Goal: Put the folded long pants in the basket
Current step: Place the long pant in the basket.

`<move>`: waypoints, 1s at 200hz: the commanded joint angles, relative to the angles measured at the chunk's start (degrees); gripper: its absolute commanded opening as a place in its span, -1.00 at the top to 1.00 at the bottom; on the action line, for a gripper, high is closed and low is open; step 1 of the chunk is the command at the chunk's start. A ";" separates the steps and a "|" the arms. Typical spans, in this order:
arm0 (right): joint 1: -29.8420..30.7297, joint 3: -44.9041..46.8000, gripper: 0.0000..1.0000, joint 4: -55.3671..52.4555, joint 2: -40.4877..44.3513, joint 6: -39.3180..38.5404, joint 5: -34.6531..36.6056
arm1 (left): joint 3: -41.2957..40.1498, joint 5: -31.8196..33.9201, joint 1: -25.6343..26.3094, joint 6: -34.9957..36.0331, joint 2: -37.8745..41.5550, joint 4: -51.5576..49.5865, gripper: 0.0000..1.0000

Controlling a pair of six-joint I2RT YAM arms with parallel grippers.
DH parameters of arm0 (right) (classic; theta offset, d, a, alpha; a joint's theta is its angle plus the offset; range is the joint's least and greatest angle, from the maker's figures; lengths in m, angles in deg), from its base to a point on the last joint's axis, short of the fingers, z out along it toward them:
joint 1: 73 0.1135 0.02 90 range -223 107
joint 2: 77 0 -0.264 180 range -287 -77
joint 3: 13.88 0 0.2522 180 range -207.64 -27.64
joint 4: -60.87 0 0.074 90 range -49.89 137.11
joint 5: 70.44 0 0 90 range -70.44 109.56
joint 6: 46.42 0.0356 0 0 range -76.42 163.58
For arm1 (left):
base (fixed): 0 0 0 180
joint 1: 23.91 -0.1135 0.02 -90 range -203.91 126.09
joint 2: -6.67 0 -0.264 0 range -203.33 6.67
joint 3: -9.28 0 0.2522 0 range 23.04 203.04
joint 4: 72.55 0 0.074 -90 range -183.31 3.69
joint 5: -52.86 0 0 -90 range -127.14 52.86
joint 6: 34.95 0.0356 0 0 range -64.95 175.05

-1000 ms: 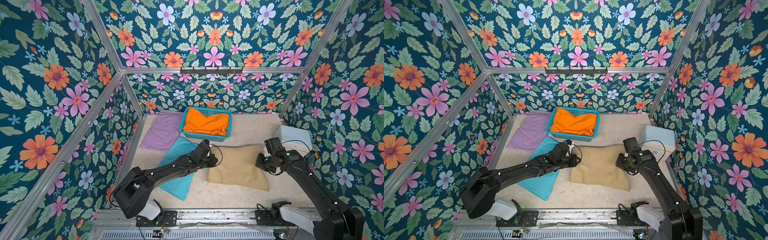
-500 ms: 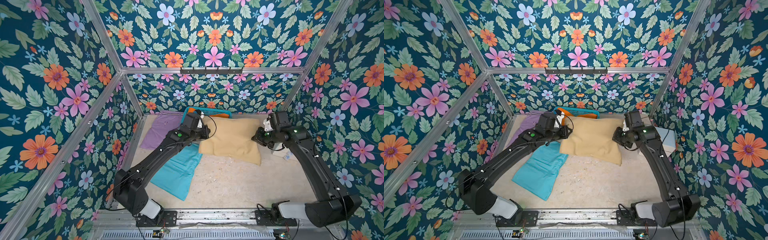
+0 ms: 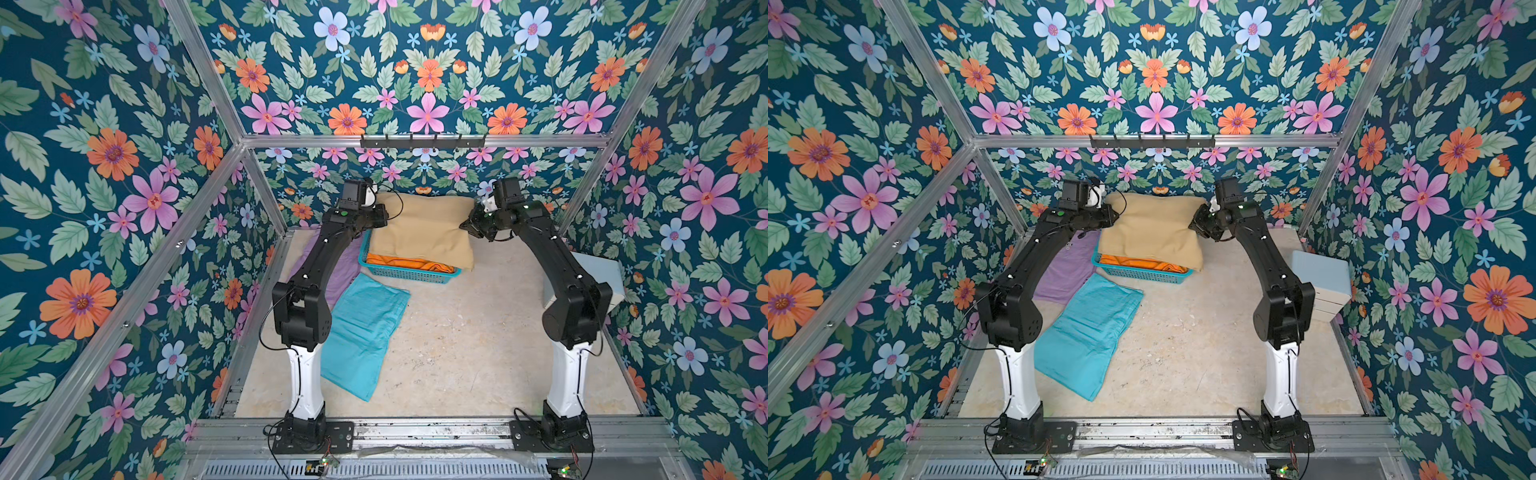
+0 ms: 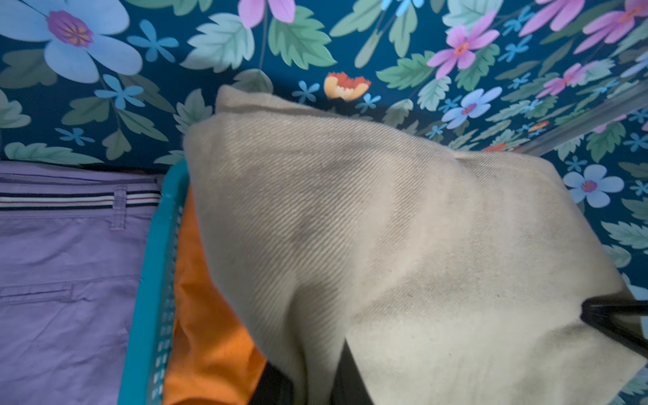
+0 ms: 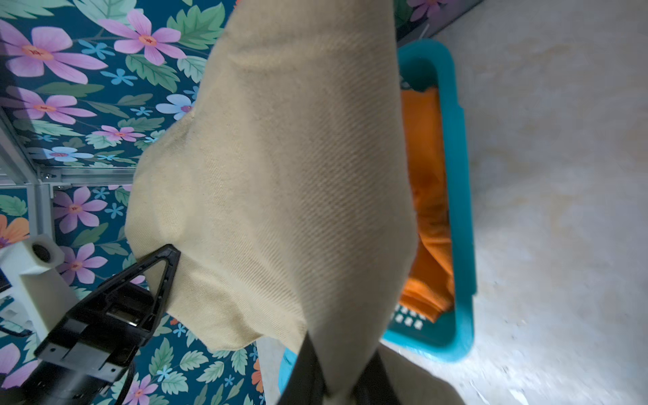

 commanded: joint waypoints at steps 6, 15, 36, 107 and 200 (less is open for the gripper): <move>1.31 -8.76 1.00 -6.60 -7.25 1.96 0.64 | 3.46 3.51 -0.77 2.83 -4.10 -1.66 1.00; 1.85 -10.09 1.00 -6.68 -8.98 2.23 0.86 | 3.86 2.96 -1.00 2.82 -5.86 -1.36 1.00; 2.79 -10.35 1.00 -5.50 -11.59 3.27 1.67 | 5.77 2.93 -1.53 2.60 -10.16 -1.66 1.00; 2.45 -4.94 1.00 -12.59 -12.97 -1.78 9.65 | 0.99 0.42 -2.27 -0.11 -13.72 1.42 1.00; -1.48 16.81 1.00 -10.09 2.56 -9.52 10.85 | -18.52 4.92 5.34 -8.47 -0.08 4.97 1.00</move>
